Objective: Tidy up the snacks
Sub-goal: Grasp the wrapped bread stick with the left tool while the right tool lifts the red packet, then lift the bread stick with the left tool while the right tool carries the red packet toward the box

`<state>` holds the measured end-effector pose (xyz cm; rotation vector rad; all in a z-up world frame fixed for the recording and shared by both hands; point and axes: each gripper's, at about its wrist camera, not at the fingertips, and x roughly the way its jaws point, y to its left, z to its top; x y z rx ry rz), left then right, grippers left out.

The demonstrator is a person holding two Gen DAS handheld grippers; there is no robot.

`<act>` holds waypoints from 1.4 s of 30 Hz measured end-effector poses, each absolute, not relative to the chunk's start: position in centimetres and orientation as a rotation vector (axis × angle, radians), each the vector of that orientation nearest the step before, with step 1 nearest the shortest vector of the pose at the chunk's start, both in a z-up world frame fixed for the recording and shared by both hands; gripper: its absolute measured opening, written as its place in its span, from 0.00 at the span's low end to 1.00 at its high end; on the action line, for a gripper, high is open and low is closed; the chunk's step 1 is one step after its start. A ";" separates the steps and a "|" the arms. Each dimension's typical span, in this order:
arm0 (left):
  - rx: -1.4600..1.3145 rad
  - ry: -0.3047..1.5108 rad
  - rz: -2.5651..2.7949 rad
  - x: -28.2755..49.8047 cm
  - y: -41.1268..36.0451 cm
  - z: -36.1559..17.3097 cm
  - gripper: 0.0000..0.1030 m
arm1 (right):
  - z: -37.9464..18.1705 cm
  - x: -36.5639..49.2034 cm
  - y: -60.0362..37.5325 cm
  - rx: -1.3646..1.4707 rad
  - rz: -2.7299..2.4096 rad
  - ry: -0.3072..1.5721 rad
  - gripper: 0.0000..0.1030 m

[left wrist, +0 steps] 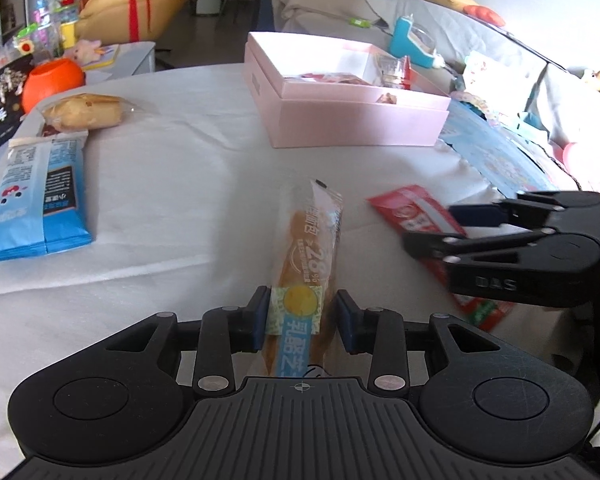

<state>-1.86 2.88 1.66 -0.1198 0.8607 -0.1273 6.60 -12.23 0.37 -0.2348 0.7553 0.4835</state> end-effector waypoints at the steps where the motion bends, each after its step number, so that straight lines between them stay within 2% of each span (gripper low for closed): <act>1: -0.120 0.861 -0.128 -1.8 2.8 1.7 0.38 | 0.4 6.4 -12.7 -0.233 0.477 0.758 0.52; 7: -0.125 0.863 -0.127 -1.8 2.8 1.6 0.38 | 0.2 5.9 -14.4 -0.202 0.457 0.775 0.56; 13: -0.124 0.863 -0.128 -1.8 2.8 1.6 0.38 | -0.1 6.5 -13.8 -0.181 0.442 0.769 0.66; 16: -0.130 0.863 -0.129 -1.8 2.9 1.5 0.38 | 0.0 7.1 -13.2 -0.187 0.447 0.766 0.66; 18: -0.141 0.862 -0.129 -1.8 2.9 1.5 0.39 | 0.2 7.4 -12.7 -0.199 0.454 0.760 0.62; 19: -0.152 0.862 -0.129 -1.8 3.1 1.5 0.39 | 0.4 7.5 -12.4 -0.206 0.462 0.757 0.57; 23: -0.193 0.860 -0.133 -1.8 3.6 1.4 0.39 | 1.6 7.2 -12.0 -0.207 0.498 0.725 0.54; 33: -0.146 0.823 -0.122 -2.6 2.8 1.2 0.39 | 6.8 5.9 -14.5 -0.113 0.527 0.606 0.53; 38: -0.198 0.854 -0.126 -2.0 3.5 1.5 0.38 | 7.0 4.7 -15.0 -0.119 0.536 0.567 0.53; 40: -0.241 0.868 -0.133 -1.5 4.0 1.8 0.35 | 6.7 4.4 -15.1 -0.124 0.551 0.583 0.38; 42: -0.243 0.859 -0.145 -0.9 3.9 2.1 0.34 | 6.5 4.3 -15.2 -0.129 0.554 0.594 0.38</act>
